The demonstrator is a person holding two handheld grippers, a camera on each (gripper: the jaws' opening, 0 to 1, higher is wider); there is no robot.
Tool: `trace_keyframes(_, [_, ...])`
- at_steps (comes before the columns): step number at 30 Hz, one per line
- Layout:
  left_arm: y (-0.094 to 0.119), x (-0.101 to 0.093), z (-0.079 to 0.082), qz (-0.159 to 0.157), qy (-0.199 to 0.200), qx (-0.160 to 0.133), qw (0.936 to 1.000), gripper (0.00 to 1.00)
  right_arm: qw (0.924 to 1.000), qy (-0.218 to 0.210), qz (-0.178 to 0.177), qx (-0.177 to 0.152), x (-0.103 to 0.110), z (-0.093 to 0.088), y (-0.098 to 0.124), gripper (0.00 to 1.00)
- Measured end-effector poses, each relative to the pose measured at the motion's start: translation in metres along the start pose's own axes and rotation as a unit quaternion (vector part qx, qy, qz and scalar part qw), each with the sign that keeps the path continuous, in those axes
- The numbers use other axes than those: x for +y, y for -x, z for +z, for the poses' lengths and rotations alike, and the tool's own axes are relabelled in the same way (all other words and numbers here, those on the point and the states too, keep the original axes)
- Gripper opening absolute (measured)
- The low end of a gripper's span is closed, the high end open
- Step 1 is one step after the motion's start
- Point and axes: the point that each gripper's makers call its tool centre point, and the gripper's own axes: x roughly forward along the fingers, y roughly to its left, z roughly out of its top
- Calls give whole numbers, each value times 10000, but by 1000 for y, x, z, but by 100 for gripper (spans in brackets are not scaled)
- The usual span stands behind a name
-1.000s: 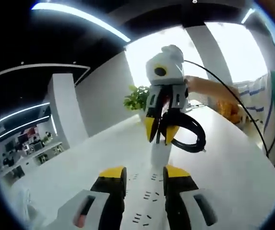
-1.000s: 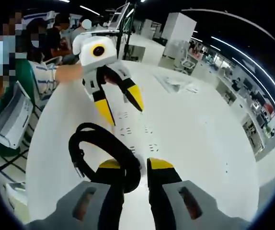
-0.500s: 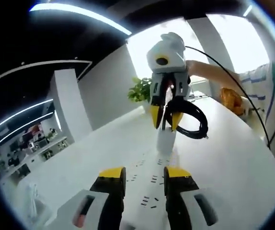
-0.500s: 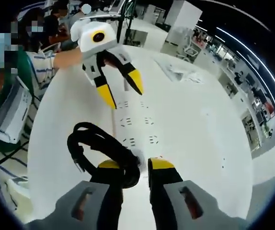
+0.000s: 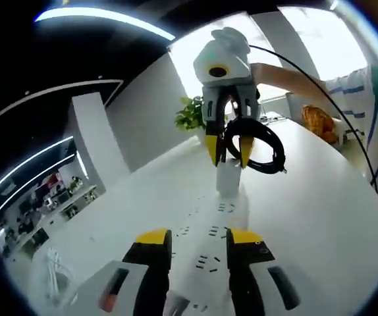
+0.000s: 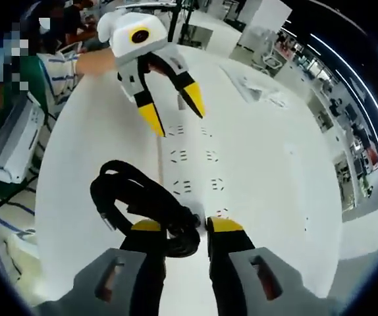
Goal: Straighten the power strip on the desk, plug the charger into it
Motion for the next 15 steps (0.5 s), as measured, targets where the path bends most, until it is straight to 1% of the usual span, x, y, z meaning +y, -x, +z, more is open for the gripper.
trace_keyframes(3, [1,0,2,-47,142,-66,9999,32,9998,139,-12,104,0,0,-3,23])
trace_keyframes(8, [2,-4,4,-52,21,-69,10000,32,9982,406,-100,419,0,1,-7,23])
trace_keyframes(11, [2,-6,6,-81,44,-103,9999,32,9969,535,-132,564,-1,2,-9,23])
trace_keyframes(15, [2,-6,4,-89,70,-81,9999,32,9954,579,-142,744,-2,2,-10,23])
